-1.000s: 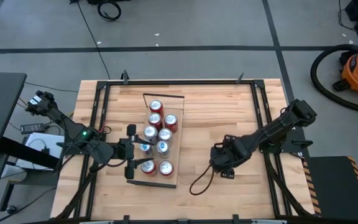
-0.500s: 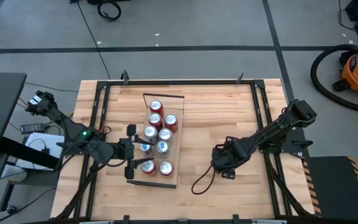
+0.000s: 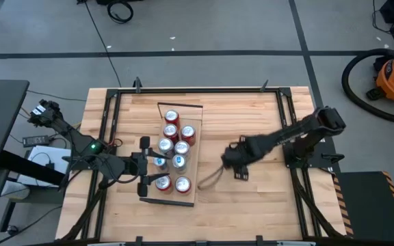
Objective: Place canned beverage on shelf
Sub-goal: Put the red black soda can on the shelf aligned with the red black soda can
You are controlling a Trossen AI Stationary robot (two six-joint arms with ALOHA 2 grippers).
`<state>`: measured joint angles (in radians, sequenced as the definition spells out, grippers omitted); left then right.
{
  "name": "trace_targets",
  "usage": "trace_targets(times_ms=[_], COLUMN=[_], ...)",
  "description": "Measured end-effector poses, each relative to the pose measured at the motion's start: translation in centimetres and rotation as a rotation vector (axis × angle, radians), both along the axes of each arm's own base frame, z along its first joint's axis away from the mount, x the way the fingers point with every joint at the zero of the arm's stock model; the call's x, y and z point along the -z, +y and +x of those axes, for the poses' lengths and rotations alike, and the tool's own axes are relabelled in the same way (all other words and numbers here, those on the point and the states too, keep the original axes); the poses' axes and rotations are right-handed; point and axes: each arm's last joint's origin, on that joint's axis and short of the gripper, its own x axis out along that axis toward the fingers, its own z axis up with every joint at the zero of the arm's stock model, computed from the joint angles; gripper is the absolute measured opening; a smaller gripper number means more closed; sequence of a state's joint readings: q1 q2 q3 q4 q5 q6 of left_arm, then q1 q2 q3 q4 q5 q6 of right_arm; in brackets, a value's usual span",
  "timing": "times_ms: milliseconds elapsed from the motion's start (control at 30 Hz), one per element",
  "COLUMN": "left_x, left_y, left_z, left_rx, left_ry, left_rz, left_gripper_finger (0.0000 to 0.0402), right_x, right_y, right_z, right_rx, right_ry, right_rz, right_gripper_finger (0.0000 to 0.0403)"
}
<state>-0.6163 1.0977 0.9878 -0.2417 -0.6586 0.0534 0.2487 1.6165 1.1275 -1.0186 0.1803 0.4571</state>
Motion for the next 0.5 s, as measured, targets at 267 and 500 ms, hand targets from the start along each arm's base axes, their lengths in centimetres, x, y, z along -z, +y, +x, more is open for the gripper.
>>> trace_targets(times_ms=[267, 500], left_x=[0.0, 0.3], left_y=[0.7, 1.7], left_z=[0.4, 0.8], left_rx=[-0.025, -0.068], left_ry=[0.005, 0.037], left_rz=[0.030, 0.066], left_gripper_finger=[0.0249, 0.0249], right_x=[-2.1, -4.7], right_y=[-6.0, -10.3], right_z=[2.3, 3.5], right_rx=[-0.030, -0.039], right_ry=[-0.079, -0.183], right_rz=[-0.012, 0.009], right_gripper_finger=[0.0320, 0.0324])
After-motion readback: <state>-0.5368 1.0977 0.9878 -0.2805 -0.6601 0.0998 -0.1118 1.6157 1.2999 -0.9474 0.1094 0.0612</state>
